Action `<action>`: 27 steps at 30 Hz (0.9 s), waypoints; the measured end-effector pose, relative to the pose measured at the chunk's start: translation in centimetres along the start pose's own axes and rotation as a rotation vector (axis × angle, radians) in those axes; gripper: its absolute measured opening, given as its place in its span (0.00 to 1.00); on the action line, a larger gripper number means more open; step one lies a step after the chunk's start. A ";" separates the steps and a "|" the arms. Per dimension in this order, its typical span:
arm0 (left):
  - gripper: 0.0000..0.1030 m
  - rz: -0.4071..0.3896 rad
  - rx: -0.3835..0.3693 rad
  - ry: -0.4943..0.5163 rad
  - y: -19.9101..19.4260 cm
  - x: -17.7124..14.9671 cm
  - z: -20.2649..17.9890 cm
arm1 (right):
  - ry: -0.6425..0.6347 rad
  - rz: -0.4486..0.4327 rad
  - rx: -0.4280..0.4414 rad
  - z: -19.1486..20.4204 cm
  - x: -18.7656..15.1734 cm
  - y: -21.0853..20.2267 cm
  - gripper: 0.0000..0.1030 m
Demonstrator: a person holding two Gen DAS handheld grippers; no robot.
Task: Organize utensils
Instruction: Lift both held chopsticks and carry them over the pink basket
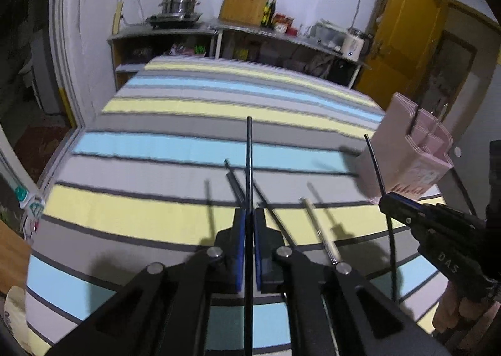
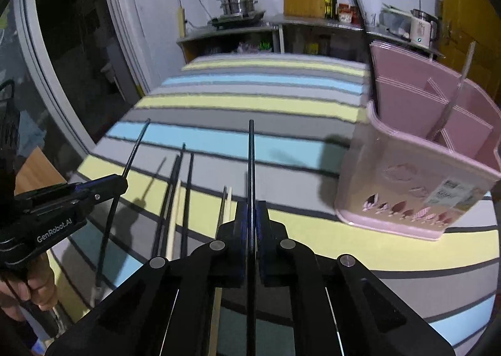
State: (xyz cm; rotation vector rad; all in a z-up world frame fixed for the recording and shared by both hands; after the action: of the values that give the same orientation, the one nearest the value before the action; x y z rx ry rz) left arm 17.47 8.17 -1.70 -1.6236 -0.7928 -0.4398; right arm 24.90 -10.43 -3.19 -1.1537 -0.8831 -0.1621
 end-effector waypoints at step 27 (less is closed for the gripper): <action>0.05 -0.126 -0.222 0.113 -8.4 5.2 -7.2 | 0.094 -0.236 -0.027 -3.3 3.0 -11.2 0.05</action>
State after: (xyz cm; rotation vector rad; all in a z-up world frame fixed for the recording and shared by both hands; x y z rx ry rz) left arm 16.22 2.97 9.29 -1.7414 -0.7844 -0.7247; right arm 22.60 -17.09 6.60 -1.0564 -0.9343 -0.4188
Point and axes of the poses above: each gripper's, at about its wrist camera, not at the fingertips, and y roughly the way its jaws point, z to its left, x to its top, the point moved 5 cm from there along y, roughly the way its jaws point, and after that the axes turned 1 degree about -x, right-handed, at the moved point
